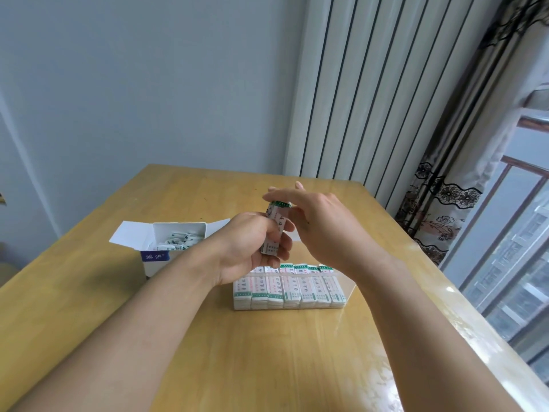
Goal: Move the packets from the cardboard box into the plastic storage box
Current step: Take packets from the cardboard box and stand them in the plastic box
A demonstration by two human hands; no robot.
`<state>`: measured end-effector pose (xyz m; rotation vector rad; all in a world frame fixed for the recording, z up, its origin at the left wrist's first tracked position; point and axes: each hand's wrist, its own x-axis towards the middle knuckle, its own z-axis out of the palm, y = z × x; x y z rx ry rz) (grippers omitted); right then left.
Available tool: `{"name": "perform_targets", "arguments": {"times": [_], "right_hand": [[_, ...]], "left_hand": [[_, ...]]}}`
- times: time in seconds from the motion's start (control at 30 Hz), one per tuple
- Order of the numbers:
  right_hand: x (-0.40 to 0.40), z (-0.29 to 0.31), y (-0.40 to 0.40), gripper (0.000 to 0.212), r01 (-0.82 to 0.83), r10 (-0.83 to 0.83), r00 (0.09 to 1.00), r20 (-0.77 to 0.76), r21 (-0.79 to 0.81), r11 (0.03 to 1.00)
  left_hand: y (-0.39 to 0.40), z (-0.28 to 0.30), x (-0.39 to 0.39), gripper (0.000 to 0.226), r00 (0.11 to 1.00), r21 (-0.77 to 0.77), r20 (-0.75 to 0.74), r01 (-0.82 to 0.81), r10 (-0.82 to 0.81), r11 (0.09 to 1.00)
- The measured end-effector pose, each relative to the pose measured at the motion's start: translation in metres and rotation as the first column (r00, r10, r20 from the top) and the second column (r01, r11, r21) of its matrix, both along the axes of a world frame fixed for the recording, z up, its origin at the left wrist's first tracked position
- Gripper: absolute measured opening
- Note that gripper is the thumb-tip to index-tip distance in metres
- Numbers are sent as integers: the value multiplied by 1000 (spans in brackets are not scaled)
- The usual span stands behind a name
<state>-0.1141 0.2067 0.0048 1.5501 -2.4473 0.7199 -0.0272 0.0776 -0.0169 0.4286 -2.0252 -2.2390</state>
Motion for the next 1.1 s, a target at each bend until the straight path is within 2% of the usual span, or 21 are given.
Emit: {"name": "perform_targets", "arguments": {"times": [0.17,0.37,0.47,0.57,0.67,0.77,0.83,0.97,1.1], "right_hand": [[-1,3,2,34,36,-35,999,20,-92,995],[-6,8,7,36,19,-1,992,129,-139,990],[-10,4,8,36,18,15,983,181,-183,983],[-13,1,9,26,24,53,961,270,-275,961],[-20,8,17,24,13,65,956,286,-263,965],[-41,28,27,29,72,-34,965,259,-141,987],[-52,39,30,32,122,-130,959,251,47,991],[-63,30,23,27,106,-223,934,279,380,919],[-68,17,13,23,85,-260,928,266,530,844]], "left_hand": [[0,-1,0,34,999,-12,12,-33,33,999],[3,-1,-1,39,994,-71,-17,-111,110,991],[8,-3,-2,41,996,-105,-18,-93,91,990],[11,-3,-3,44,997,-112,-35,-69,65,991],[11,-2,-3,46,999,-113,-39,-20,16,993],[9,-2,-7,60,996,-151,-40,-79,74,985],[6,0,-10,63,977,-219,-122,-201,177,955],[-3,-1,-13,48,905,-232,-267,-394,331,889],[-9,1,-9,42,871,-148,-295,-448,393,882]]}}
